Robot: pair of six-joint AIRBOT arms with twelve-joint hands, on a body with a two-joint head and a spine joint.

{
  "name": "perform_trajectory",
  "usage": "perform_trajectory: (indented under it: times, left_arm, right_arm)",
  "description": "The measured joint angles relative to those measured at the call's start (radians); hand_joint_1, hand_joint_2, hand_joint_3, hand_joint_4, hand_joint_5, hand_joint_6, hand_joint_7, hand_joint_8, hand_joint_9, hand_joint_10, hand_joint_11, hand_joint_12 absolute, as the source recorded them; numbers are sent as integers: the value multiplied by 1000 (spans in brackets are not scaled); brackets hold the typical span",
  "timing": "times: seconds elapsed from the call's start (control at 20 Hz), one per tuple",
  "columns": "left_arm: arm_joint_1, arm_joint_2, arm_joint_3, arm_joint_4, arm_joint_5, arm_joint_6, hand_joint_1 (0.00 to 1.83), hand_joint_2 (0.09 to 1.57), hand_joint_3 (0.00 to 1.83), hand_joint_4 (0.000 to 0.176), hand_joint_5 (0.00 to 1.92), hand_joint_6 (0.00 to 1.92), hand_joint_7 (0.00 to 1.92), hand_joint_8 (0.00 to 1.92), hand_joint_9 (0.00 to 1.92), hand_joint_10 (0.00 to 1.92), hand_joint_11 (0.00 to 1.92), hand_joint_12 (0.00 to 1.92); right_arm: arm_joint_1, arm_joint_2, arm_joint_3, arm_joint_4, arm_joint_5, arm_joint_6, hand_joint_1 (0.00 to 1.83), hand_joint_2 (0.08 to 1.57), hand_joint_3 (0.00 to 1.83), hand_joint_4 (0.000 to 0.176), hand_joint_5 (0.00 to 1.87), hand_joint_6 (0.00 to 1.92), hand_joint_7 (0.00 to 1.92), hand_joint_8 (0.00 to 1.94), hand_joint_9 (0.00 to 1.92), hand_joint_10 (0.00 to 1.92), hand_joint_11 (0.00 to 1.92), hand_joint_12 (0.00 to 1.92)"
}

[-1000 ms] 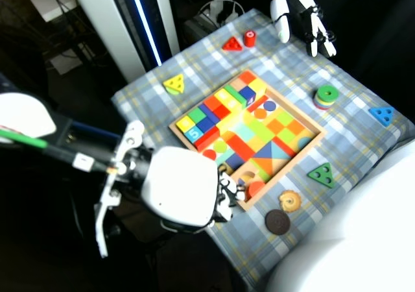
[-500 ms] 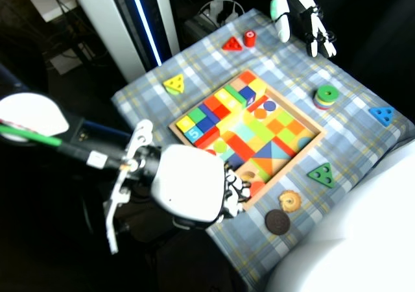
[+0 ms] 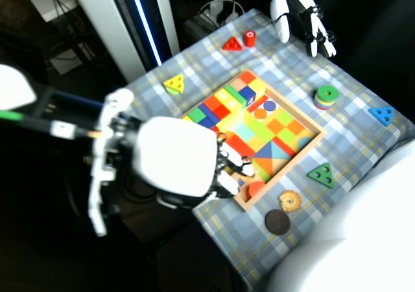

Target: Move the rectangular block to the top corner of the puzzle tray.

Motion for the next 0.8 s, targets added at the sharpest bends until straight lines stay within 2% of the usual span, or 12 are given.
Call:
perform_trajectory:
  times: [0.05, 0.1, 0.15, 0.2, 0.25, 0.4, 0.45, 0.55, 0.65, 0.7, 0.75, 0.8]
  left_arm:
    - [0, 0, 0, -1, 0, 0, 652, 1394, 3, 92, 433, 0, 134, 0, 115, 3, 0, 0]
    - [0, 0, 0, -2, 0, 0, 631, 1393, 2, 89, 435, 1, 130, 0, 107, 1, 0, 0]
    - [0, 0, 0, -2, 0, 0, 656, 1387, 0, 85, 439, 2, 133, 1, 107, 1, 0, 0]
    - [0, 0, 0, -2, 0, 0, 661, 1388, 0, 89, 432, 0, 128, 0, 100, 0, 0, 0]
    - [0, 0, 0, -1, 0, 0, 665, 1392, 1, 93, 426, 0, 123, 0, 91, 0, 0, 0]
    - [0, 0, 0, -2, -1, 0, 657, 1380, 0, 68, 459, 8, 164, 10, 88, 1, 0, 0]
    - [0, 0, 0, -1, -1, 0, 676, 1380, 0, 73, 460, 6, 168, 7, 97, 4, 0, 0]
    - [0, 0, 0, -1, -1, 0, 660, 1386, 1, 74, 460, 4, 165, 3, 97, 3, 0, 0]
    - [0, 0, 0, -2, 0, 0, 682, 1387, 0, 64, 457, 1, 147, 0, 90, 0, 0, 0]
    - [0, 0, 0, -2, -1, 0, 729, 1381, 0, 46, 466, 4, 151, 2, 100, 4, 0, 0]
    - [0, 0, 0, -1, -1, 0, 717, 1379, 0, 64, 463, 1, 143, 0, 100, 3, 0, 0]
    - [0, 0, 0, -1, 0, 0, 697, 1383, 0, 73, 455, 1, 137, 0, 97, 2, 0, 0]
  right_arm:
    - [0, 12, -19, 2, 3, 0, 1739, 1199, 0, 0, 452, 5, 1143, 1941, 1522, 1921, 1608, 1921]
    - [0, 27, -37, 18, 14, 0, 1741, 1203, 0, 0, 447, 2, 1021, 1939, 1455, 1921, 1560, 1921]
    - [0, 33, -42, 27, 20, 1, 1425, 1222, 55, 0, 445, 1, 774, 1611, 1409, 1921, 1534, 1921]
    - [-6, 37, -43, 29, 13, 0, 1720, 1185, 25, 0, 449, 1, 915, 1808, 1418, 1921, 1529, 1921]
    - [-15, 42, -51, 38, 5, -1, 1729, 1198, 20, 0, 444, 1, 1056, 1914, 1378, 1921, 1478, 1921]
    - [-68, 45, -68, 37, 0, -1, 1715, 1198, 3, 0, 453, 5, 1168, 1941, 1393, 1921, 1488, 1921]
    - [-78, 45, -72, 37, 2, 0, 1711, 1183, 0, 0, 479, 10, 1187, 1941, 1422, 1921, 1513, 1921]
    - [-94, 43, -78, 42, 5, -1, 1689, 1189, 0, 0, 497, 5, 1061, 1932, 1453, 1921, 1534, 1921]
    - [-113, 30, -76, 43, 3, -1, 1642, 1203, 4, 0, 486, 1, 1028, 1901, 1412, 1921, 1466, 1921]
    - [-120, 21, -73, 41, 3, -1, 1616, 1210, 6, 0, 484, 1, 1102, 1933, 1385, 1921, 1455, 1921]
    - [-126, 5, -62, 41, 4, -1, 1547, 1226, 10, 0, 490, 2, 1089, 1939, 1339, 1921, 1423, 1921]
    - [-135, -9, -51, 39, 4, -2, 1532, 1228, 8, 18, 495, 3, 1079, 1941, 1321, 1921, 1412, 1921]
